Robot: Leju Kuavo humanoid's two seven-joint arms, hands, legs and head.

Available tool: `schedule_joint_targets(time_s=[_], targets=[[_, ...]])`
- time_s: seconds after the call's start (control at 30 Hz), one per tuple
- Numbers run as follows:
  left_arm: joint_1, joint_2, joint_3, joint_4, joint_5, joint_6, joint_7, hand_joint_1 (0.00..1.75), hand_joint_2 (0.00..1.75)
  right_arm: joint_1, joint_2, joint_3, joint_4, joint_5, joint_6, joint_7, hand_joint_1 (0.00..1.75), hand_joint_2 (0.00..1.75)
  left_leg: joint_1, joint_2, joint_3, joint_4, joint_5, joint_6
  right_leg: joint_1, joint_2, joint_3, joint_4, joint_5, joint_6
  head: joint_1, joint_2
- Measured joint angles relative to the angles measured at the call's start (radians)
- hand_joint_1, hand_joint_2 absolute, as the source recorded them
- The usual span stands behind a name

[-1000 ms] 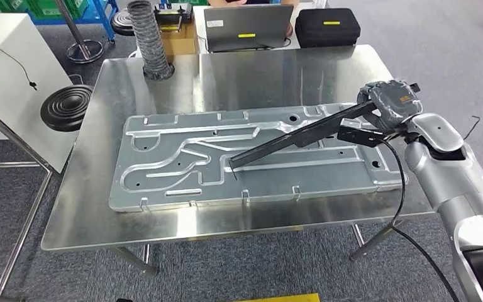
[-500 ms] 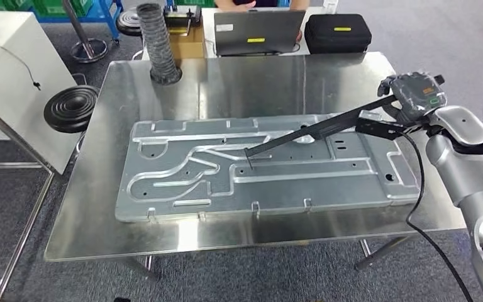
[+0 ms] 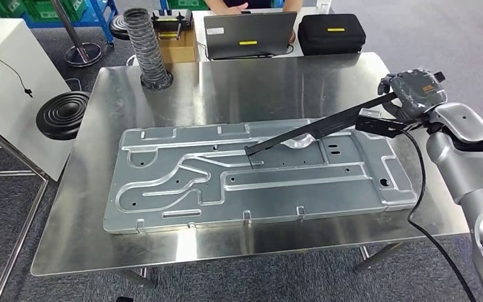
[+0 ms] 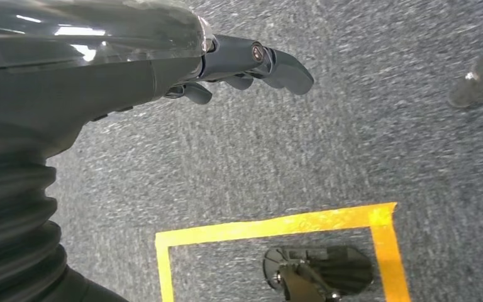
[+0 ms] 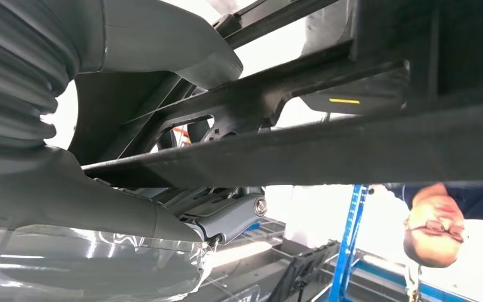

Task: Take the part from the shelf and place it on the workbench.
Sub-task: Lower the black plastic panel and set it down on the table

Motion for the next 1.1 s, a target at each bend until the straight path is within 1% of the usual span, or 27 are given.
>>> schedule_joint_targets(time_s=[0.1, 0.13, 0.17, 0.2, 0.27, 0.3, 0.33, 0.37, 0.4, 0.43, 0.47, 0.5, 0.57, 0.6, 0.63, 0.67, 0.7, 0.77, 0.8, 0.83, 0.87, 0.9, 0.93, 0.97, 1.0, 1.03, 1.1], targets=[[0.0, 0.0, 0.0, 0.0, 0.001, 0.003, -0.002, 0.0, 1.75, -0.003, 0.0, 0.002, 0.003, -0.006, -0.001, 0.0, 1.24, 1.75, -0.001, 0.0, 0.009, -0.023, -0.003, 0.01, -0.002, -0.001, -0.002, -0.001, -0.003, 0.018, 0.0, 0.0], [0.001, 0.0, 0.0, 0.0, 0.0, 0.004, -0.003, 0.0, 1.75, -0.004, -0.001, 0.003, 0.004, -0.009, -0.001, 0.0, 1.24, 1.75, 0.0, -0.001, 0.013, -0.028, 0.0, 0.015, -0.004, -0.001, -0.005, 0.009, -0.011, 0.023, 0.0, 0.0], [0.0, 0.0, -0.001, 0.0, -0.001, 0.006, -0.004, 0.0, 1.75, -0.006, -0.002, 0.003, 0.004, -0.012, -0.001, 0.0, 1.24, 1.75, 0.002, -0.001, 0.016, -0.034, 0.002, 0.02, -0.005, -0.002, -0.017, 0.036, -0.028, 0.028, 0.0, 0.0], [-0.001, 0.0, -0.001, 0.0, -0.002, 0.006, -0.005, 0.0, 1.75, -0.008, -0.004, 0.004, 0.005, -0.014, -0.001, 0.0, 1.24, 1.75, 0.004, -0.001, 0.019, -0.037, 0.003, 0.024, -0.006, -0.003, -0.041, 0.085, -0.053, 0.031, 0.0, 0.0], [0.0, -0.001, -0.002, 0.0, -0.005, 0.007, -0.008, 0.0, 1.75, -0.009, -0.005, 0.006, 0.008, -0.017, -0.001, -0.001, 1.24, 1.75, 0.003, -0.001, 0.02, -0.037, 0.001, 0.029, -0.007, -0.003, -0.111, 0.218, -0.106, 0.038, 0.0, 0.0], [0.0, -0.001, -0.003, 0.0, -0.007, 0.007, -0.009, 0.0, 1.75, -0.008, -0.005, 0.007, 0.01, -0.018, -0.001, -0.001, 1.24, 1.75, 0.002, -0.001, 0.02, -0.036, 0.0, 0.029, -0.008, -0.003, -0.14, 0.265, -0.116, 0.041, 0.0, 0.0], [0.001, -0.001, -0.004, 0.0, -0.008, 0.007, -0.01, 0.0, 1.75, -0.006, -0.006, 0.007, 0.011, -0.02, -0.001, -0.001, 1.24, 1.75, 0.002, -0.001, 0.021, -0.034, -0.002, 0.029, -0.009, -0.003, -0.152, 0.278, -0.107, 0.043, 0.0, 0.0], [0.001, -0.002, -0.004, 0.0, -0.009, 0.007, -0.011, 0.0, 1.75, -0.006, -0.007, 0.008, 0.013, -0.021, -0.001, -0.001, 1.24, 1.75, 0.002, -0.001, 0.022, -0.031, -0.005, 0.028, -0.011, -0.004, -0.145, 0.25, -0.078, 0.043, 0.0, 0.0], [0.001, -0.002, -0.005, 0.0, -0.009, 0.007, -0.012, 0.0, 1.75, -0.006, -0.008, 0.008, 0.013, -0.024, -0.001, -0.001, 1.24, 1.75, 0.003, -0.002, 0.023, -0.028, -0.009, 0.026, -0.011, -0.004, -0.12, 0.189, -0.038, 0.042, 0.0, 0.0], [0.001, -0.002, -0.006, 0.0, -0.009, 0.007, -0.012, 0.0, 1.75, -0.007, -0.01, 0.008, 0.013, -0.026, -0.001, -0.002, 1.24, 1.75, 0.002, -0.002, 0.024, -0.024, -0.014, 0.023, -0.011, -0.005, -0.089, 0.12, -0.005, 0.039, 0.0, 0.0], [0.001, -0.002, -0.007, 0.0, -0.009, 0.007, -0.013, 0.0, 1.75, -0.008, -0.012, 0.008, 0.013, -0.029, 0.0, -0.002, 1.24, 1.75, 0.001, -0.003, 0.024, -0.019, -0.018, 0.019, -0.009, -0.005, -0.063, 0.061, 0.018, 0.034, 0.0, 0.0], [0.001, -0.002, -0.008, 0.0, -0.009, 0.007, -0.014, 0.0, 1.75, -0.008, -0.013, 0.008, 0.013, -0.031, 0.001, -0.003, 1.24, 1.75, -0.001, -0.003, 0.023, -0.016, -0.021, 0.015, -0.006, -0.005, -0.047, 0.025, 0.028, 0.029, 0.0, 0.0], [0.002, -0.002, -0.01, 0.0, -0.007, 0.008, -0.015, 0.0, 1.75, -0.008, -0.015, 0.008, 0.013, -0.034, 0.003, -0.003, 1.24, 1.75, -0.003, -0.003, 0.023, -0.015, -0.023, 0.006, 0.0, -0.004, -0.043, 0.01, 0.026, 0.019, 0.0, 0.0], [0.002, -0.002, -0.01, 0.0, -0.007, 0.008, -0.016, 0.0, 1.75, -0.008, -0.015, 0.008, 0.013, -0.034, 0.004, -0.003, 1.24, 1.75, -0.003, -0.002, 0.022, -0.015, -0.026, 0.001, -0.003, -0.004, -0.042, 0.008, 0.026, 0.013, 0.0, 0.0], [0.002, -0.002, -0.011, 0.0, -0.006, 0.008, -0.017, 0.0, 1.75, -0.008, -0.016, 0.008, 0.013, -0.035, 0.004, -0.003, 1.24, 1.75, -0.003, -0.001, 0.02, -0.007, -0.034, -0.004, -0.006, -0.003, -0.039, 0.005, 0.027, 0.008, 0.0, 0.0], [0.001, -0.002, -0.011, 0.0, -0.006, 0.009, -0.017, 0.0, 1.75, -0.009, -0.016, 0.008, 0.013, -0.035, 0.004, -0.003, 1.24, 1.75, -0.003, -0.001, 0.011, 0.018, -0.05, -0.009, -0.008, -0.004, -0.036, 0.002, 0.027, 0.002, 0.0, 0.0], [0.001, -0.002, -0.011, 0.0, -0.006, 0.01, -0.018, 0.0, 1.75, -0.009, -0.016, 0.009, 0.013, -0.035, 0.005, -0.003, 1.24, 1.75, -0.001, 0.0, -0.009, 0.063, -0.076, -0.015, -0.011, -0.004, -0.033, 0.0, 0.027, -0.003, 0.0, 0.0], [0.001, -0.002, -0.012, 0.0, -0.005, 0.011, -0.018, 0.0, 1.75, -0.009, -0.016, 0.01, 0.013, -0.036, 0.005, -0.002, 1.24, 1.75, 0.003, 0.0, -0.07, 0.193, -0.134, -0.022, -0.01, -0.005, -0.031, 0.0, 0.025, -0.008, 0.0, 0.0], [0.002, -0.002, -0.012, 0.0, -0.005, 0.011, -0.018, 0.0, 1.75, -0.009, -0.016, 0.011, 0.013, -0.036, 0.005, -0.002, 1.24, 1.75, 0.005, 0.0, -0.097, 0.247, -0.151, -0.024, -0.01, -0.005, -0.03, 0.0, 0.025, -0.008, 0.0, 0.0], [0.002, -0.002, -0.012, 0.0, -0.005, 0.011, -0.018, 0.0, 1.75, -0.009, -0.016, 0.011, 0.013, -0.037, 0.005, -0.002, 1.24, 1.75, 0.006, 0.0, -0.112, 0.271, -0.151, -0.025, -0.009, -0.004, -0.03, 0.001, 0.024, -0.008, 0.0, 0.0], [0.003, -0.002, -0.012, 0.0, -0.005, 0.011, -0.018, 0.0, 1.75, -0.009, -0.016, 0.012, 0.013, -0.037, 0.005, -0.001, 1.24, 1.75, 0.007, 0.0, -0.11, 0.26, -0.133, -0.026, -0.01, -0.004, -0.028, 0.001, 0.023, -0.008, 0.0, 0.0], [0.003, -0.002, -0.012, 0.0, -0.005, 0.012, -0.018, 0.0, 1.75, -0.009, -0.016, 0.012, 0.013, -0.037, 0.005, 0.0, 1.24, 1.75, 0.008, 0.0, -0.088, 0.209, -0.098, -0.025, -0.01, -0.003, -0.027, 0.002, 0.021, -0.006, 0.0, 0.0], [0.002, -0.001, -0.012, 0.0, -0.005, 0.013, -0.018, 0.0, 1.75, -0.009, -0.016, 0.012, 0.013, -0.037, 0.006, 0.0, 1.24, 1.75, 0.009, 0.0, -0.056, 0.137, -0.061, -0.022, -0.01, -0.003, -0.025, 0.003, 0.019, -0.003, 0.0, 0.0], [0.002, -0.001, -0.012, 0.0, -0.005, 0.013, -0.018, 0.0, 1.75, -0.009, -0.016, 0.013, 0.012, -0.038, 0.006, 0.0, 1.24, 1.75, 0.008, 0.0, -0.025, 0.07, -0.035, -0.018, -0.008, -0.002, -0.024, 0.006, 0.016, 0.001, 0.0, 0.0], [0.002, -0.001, -0.012, 0.0, -0.005, 0.014, -0.018, 0.0, 1.75, -0.01, -0.016, 0.013, 0.012, -0.038, 0.006, 0.0, 1.24, 1.75, 0.007, 0.0, -0.002, 0.021, -0.019, -0.014, -0.006, -0.001, -0.025, 0.007, 0.015, 0.006, 0.0, 0.0], [0.002, -0.001, -0.012, 0.0, -0.005, 0.014, -0.018, 0.0, 1.75, -0.01, -0.016, 0.013, 0.012, -0.039, 0.006, 0.0, 1.24, 1.75, 0.005, -0.001, 0.008, -0.003, -0.016, -0.01, -0.005, -0.001, -0.027, 0.007, 0.015, 0.012, 0.0, 0.0], [0.003, -0.001, -0.013, 0.0, -0.005, 0.014, -0.018, 0.0, 1.75, -0.01, -0.016, 0.014, 0.012, -0.039, 0.006, 0.0, 1.24, 1.75, 0.004, -0.001, 0.01, -0.009, -0.017, 0.001, -0.005, 0.0, -0.027, 0.003, 0.018, 0.023, 0.0, 0.0]])
